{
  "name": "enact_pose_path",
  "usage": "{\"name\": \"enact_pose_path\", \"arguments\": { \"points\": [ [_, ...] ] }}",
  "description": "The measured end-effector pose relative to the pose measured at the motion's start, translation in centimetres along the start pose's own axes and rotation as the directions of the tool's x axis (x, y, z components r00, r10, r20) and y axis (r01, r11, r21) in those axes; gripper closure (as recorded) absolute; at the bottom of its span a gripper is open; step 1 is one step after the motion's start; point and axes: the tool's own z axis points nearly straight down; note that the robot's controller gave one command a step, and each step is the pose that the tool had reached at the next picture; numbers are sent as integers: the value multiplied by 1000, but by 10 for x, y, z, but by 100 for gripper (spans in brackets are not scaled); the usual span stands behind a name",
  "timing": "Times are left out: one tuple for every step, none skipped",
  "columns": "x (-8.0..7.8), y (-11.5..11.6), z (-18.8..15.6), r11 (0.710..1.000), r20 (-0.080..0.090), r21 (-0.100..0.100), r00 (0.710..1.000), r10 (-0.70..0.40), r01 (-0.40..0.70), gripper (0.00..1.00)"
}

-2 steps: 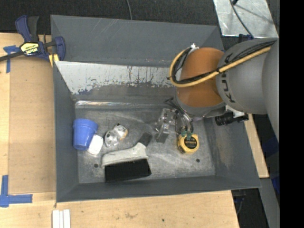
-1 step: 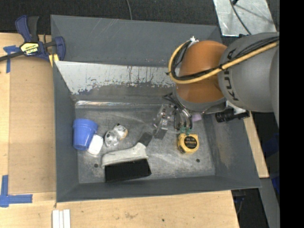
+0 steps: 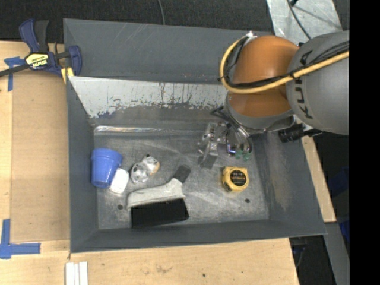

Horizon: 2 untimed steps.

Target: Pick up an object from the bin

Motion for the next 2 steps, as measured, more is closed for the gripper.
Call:
{"name": "enact_pose_path", "arguments": {
  "points": [
    [12, -14, -31, 999, 16, -5, 999, 36, -36, 100],
    [30, -18, -22, 990, 6, -3, 990, 139, -139, 100]
  ]
}}
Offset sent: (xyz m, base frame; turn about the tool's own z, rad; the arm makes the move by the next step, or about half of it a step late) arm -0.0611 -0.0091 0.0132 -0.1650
